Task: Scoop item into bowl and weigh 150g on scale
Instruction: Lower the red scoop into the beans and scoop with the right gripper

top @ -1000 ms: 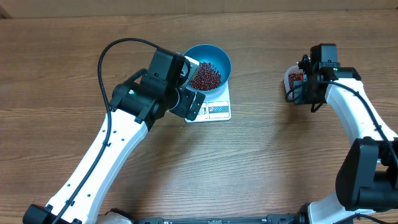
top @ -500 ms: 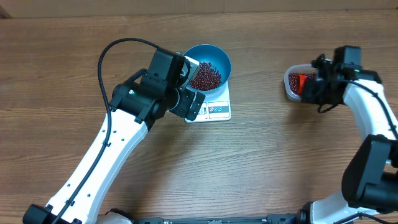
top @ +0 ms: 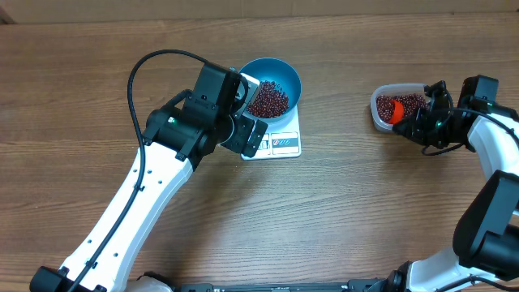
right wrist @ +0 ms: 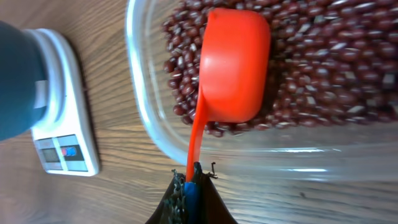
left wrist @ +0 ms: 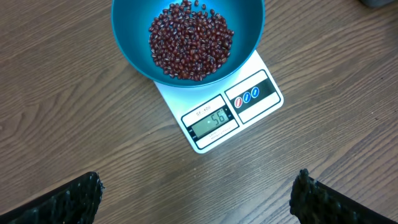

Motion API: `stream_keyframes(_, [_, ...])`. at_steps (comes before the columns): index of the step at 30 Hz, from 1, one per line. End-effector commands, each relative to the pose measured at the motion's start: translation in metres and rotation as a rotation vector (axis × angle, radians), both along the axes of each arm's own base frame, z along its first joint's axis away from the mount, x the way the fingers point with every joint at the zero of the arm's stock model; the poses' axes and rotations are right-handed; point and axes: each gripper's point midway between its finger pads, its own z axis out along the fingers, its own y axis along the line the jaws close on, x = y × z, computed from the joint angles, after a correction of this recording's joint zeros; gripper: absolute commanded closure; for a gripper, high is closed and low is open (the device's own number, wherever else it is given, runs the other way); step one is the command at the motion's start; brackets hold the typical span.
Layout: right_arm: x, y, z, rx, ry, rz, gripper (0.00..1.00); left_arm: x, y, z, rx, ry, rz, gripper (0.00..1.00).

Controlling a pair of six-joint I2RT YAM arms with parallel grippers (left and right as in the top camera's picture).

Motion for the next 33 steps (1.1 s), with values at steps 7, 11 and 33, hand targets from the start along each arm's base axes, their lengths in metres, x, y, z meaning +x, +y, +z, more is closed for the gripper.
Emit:
stream_keyframes(7, [0.006, 0.02, 0.005, 0.152, -0.022, -0.009, 0.96, 0.002, -0.001, 0.007, -0.008, -0.019, -0.018, 0.0])
stream_keyframes(11, [0.01, 0.015, 0.006, 0.155, -0.03, -0.036, 0.96, 0.002, -0.002, 0.007, -0.008, -0.019, -0.018, 0.0])
stream_keyframes(33, [0.005, -0.03, 0.028, 0.336, -0.082, -0.194, 0.96, 0.002, -0.001, 0.007, -0.008, -0.019, -0.018, 0.0])
